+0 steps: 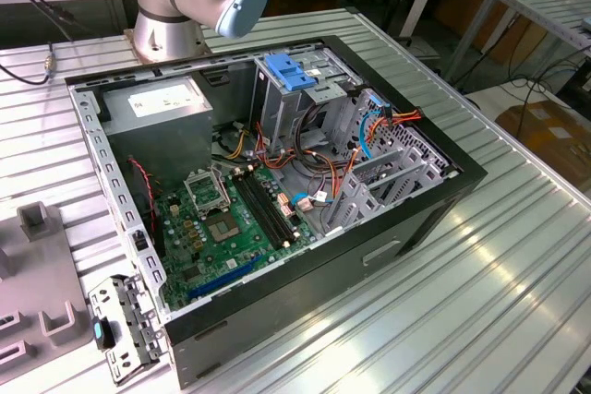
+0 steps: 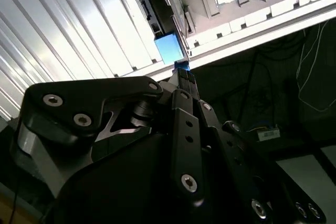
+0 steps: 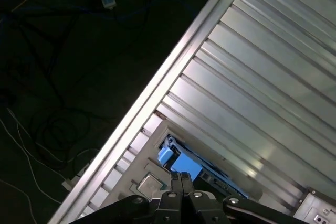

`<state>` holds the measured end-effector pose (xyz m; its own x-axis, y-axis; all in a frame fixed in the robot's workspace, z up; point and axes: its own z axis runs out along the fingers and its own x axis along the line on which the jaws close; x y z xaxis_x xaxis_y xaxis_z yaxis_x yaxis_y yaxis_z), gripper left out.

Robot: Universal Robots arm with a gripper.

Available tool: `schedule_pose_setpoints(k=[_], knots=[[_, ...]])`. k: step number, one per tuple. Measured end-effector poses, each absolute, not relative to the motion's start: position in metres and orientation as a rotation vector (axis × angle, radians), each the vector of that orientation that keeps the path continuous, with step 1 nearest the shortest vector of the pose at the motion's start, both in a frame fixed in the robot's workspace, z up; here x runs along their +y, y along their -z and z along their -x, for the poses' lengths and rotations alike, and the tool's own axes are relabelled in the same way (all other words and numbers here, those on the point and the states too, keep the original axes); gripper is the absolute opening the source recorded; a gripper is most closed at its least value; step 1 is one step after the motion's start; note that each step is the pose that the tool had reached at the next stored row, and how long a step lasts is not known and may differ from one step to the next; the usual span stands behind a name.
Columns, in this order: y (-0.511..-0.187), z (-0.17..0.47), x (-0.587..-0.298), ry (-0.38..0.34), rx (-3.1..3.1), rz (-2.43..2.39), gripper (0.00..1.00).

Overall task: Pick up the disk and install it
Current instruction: 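Pick up the disk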

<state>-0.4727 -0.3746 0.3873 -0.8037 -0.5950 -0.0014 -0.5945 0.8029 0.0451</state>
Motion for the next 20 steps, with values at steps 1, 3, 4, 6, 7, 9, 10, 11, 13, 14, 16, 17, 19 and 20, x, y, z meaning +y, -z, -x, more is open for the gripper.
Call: schedule_pose_setpoints(k=[1, 3, 4, 6, 7, 9, 10, 11, 13, 14, 16, 17, 19, 20], knots=[[-0.3872, 0.4727, -0.3746, 0.067, -2.958, -1.015, 0.11], [-0.3872, 0.4727, -0.3746, 0.067, -2.943, -1.056, 0.11], [-0.3871, 0.4727, -0.3745, 0.067, -2.931, -1.089, 0.11], [-0.3869, 0.4727, -0.3745, 0.066, -2.906, -1.151, 0.11], [-0.3869, 0.4727, -0.3746, 0.066, -2.895, -1.177, 0.11], [-0.3866, 0.4727, -0.3746, 0.065, -2.844, -1.292, 0.11], [-0.3865, 0.4727, -0.3746, 0.065, -2.822, -1.338, 0.11], [-0.3865, 0.4727, -0.3746, 0.064, -2.806, -1.37, 0.11], [-0.3864, 0.4727, -0.3746, 0.064, -2.773, -1.432, 0.11], [-0.3863, 0.4727, -0.3746, 0.063, -2.759, -1.459, 0.11], [-0.3862, 0.4727, -0.3746, 0.062, -2.701, -1.561, 0.11], [-0.386, 0.4727, -0.3746, 0.061, -2.652, -1.641, 0.11], [-0.3859, 0.4727, -0.3746, 0.06, -2.597, -1.725, 0.11], [-0.3858, 0.4727, -0.3746, 0.059, -2.58, -1.749, 0.11]])
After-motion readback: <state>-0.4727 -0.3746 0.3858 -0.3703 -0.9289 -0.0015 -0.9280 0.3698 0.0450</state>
